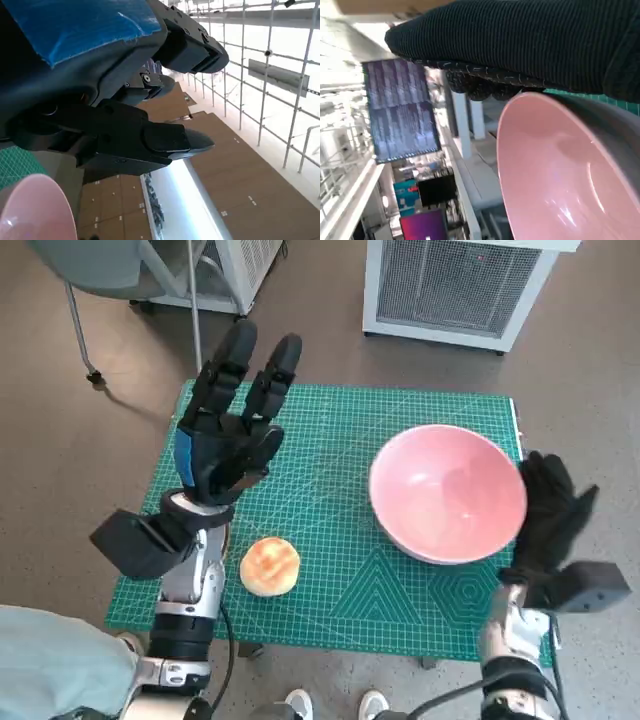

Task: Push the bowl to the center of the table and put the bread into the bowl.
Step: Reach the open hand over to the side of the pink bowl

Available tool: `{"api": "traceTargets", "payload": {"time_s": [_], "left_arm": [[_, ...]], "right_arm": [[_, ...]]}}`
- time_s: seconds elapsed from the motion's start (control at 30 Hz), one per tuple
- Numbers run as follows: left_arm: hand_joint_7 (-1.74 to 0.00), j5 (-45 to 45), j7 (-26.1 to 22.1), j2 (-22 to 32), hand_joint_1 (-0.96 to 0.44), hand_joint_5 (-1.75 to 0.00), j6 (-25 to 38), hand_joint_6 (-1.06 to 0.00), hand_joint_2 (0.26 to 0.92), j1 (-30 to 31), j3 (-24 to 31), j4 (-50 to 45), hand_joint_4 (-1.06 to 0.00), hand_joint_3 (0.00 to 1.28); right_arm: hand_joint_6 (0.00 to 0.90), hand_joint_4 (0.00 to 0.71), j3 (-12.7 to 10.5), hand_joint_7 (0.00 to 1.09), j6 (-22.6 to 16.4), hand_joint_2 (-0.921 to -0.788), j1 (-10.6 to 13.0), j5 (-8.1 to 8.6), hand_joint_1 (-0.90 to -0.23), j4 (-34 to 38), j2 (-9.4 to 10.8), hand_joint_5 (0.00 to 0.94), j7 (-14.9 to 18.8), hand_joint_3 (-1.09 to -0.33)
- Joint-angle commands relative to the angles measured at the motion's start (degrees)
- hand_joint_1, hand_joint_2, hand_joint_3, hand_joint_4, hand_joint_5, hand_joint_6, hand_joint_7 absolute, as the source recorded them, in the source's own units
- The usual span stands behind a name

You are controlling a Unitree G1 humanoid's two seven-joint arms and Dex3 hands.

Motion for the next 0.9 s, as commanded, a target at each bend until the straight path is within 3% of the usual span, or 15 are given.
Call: {"api": "traceTargets", "payload": {"time_s": [0.03,0.37,0.9], "left_arm": [[-0.01,-0.7,-0.6,1.2,-0.09,-0.01,0.6,-0.52,0.921,0.1,0.4,-0.8,-0.40,0.21],[-0.01,-0.3,-0.5,2.3,-0.10,0.00,0.4,-0.52,0.921,0.7,0.7,-1.8,-0.38,0.22],[-0.01,0.1,0.3,2.7,-0.12,0.00,-0.1,-0.51,0.921,1.7,1.4,-2.7,-0.39,0.22]], "right_arm": [[0.042,0.277,0.2,0.57,2.4,-0.921,-2.0,0.49,-0.476,2.8,1.7,0.001,0.5,-0.925],[0.040,0.250,0.3,0.54,4.4,-0.921,-7.4,0.53,-0.446,5.7,3.2,0.001,2.0,-0.923],[0.102,0.279,1.6,0.46,6.8,-0.921,-14.0,-1.69,-0.457,11.0,4.5,0.006,1.9,-0.870]]}}
